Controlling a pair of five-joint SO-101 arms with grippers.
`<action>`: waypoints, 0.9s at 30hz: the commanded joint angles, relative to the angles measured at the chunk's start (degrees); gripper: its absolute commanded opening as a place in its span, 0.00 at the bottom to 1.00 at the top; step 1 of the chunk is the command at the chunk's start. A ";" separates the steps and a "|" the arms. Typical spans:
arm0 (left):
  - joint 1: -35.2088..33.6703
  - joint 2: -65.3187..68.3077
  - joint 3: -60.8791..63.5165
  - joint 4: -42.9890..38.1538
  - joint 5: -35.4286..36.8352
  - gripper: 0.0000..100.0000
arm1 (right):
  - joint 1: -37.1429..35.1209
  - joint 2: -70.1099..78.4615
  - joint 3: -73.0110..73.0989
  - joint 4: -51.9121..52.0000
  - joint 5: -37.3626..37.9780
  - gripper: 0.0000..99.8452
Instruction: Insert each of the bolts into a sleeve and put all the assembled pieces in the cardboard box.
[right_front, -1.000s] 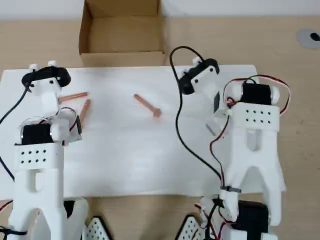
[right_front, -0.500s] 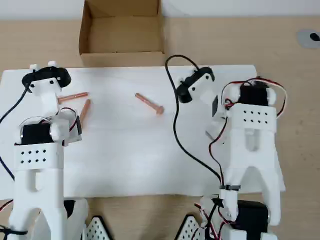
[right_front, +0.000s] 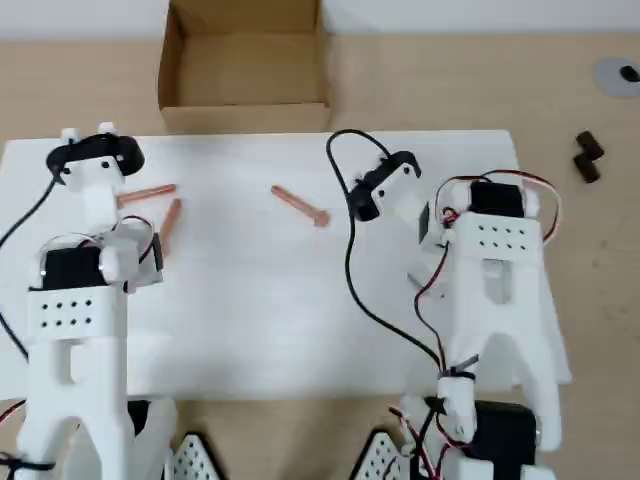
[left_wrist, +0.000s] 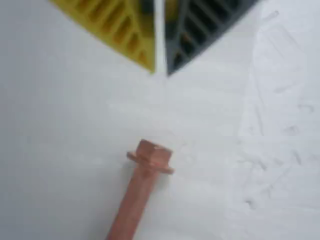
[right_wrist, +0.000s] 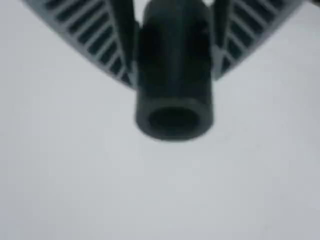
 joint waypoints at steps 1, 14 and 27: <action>-0.62 -1.54 -2.81 0.18 -0.18 0.02 | -0.48 -2.24 -0.04 -0.53 0.97 0.11; -0.62 -1.54 -2.81 0.18 -0.18 0.02 | -0.75 -2.24 -0.04 -0.53 1.32 0.11; -0.62 -1.54 -2.81 0.09 -0.26 0.02 | -0.48 -2.77 -2.15 -0.97 -2.11 0.02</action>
